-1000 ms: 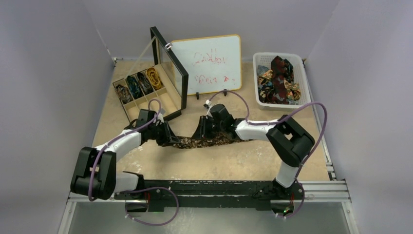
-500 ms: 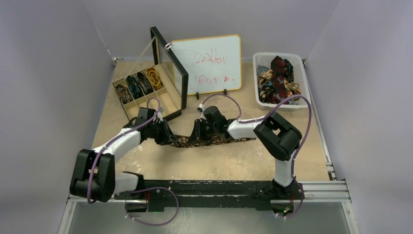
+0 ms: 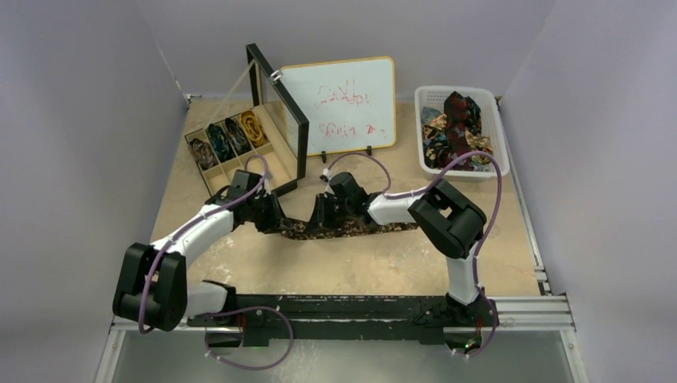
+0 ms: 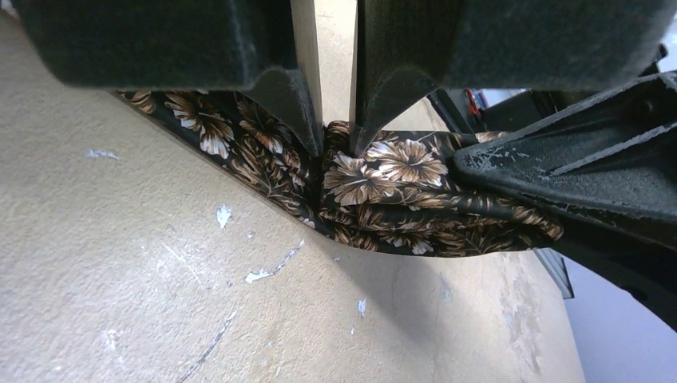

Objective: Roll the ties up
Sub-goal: Roll the tie at the center of the board.

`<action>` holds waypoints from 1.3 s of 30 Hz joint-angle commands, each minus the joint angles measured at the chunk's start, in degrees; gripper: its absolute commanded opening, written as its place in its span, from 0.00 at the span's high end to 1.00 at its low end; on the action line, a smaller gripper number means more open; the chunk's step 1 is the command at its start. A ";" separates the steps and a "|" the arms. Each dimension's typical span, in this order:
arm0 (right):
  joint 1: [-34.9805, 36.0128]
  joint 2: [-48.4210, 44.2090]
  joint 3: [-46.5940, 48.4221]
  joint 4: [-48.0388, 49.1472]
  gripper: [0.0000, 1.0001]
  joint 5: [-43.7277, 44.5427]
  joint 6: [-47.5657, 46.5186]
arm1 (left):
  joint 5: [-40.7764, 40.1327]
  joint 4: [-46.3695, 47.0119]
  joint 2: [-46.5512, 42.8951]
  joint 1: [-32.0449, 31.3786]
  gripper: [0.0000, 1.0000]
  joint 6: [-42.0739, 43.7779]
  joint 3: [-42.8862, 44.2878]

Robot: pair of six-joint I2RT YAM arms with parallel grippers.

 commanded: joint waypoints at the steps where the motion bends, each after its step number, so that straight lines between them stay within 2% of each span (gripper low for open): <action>1: 0.15 1.09 2.16 0.30 0.80 -1.24 -0.12 | -3.88 -2.49 0.05 -1.60 0.97 0.67 3.45; 20: 0.11 4.39 5.49 0.46 0.81 -6.11 0.62 | -16.84 -14.38 4.59 -10.49 0.99 0.41 15.18; 28: 0.11 5.92 7.22 0.27 0.82 -7.86 1.23 | -19.47 -17.10 6.52 -13.28 0.99 0.17 18.71; 32: -0.22 4.42 6.77 -0.54 0.82 -7.25 0.52 | -21.53 -18.24 8.10 -14.94 1.00 -0.85 19.32; 39: -2.37 -2.64 0.69 -2.75 0.80 -2.34 -1.10 | -26.98 -19.70 10.39 -17.69 1.00 -3.23 20.28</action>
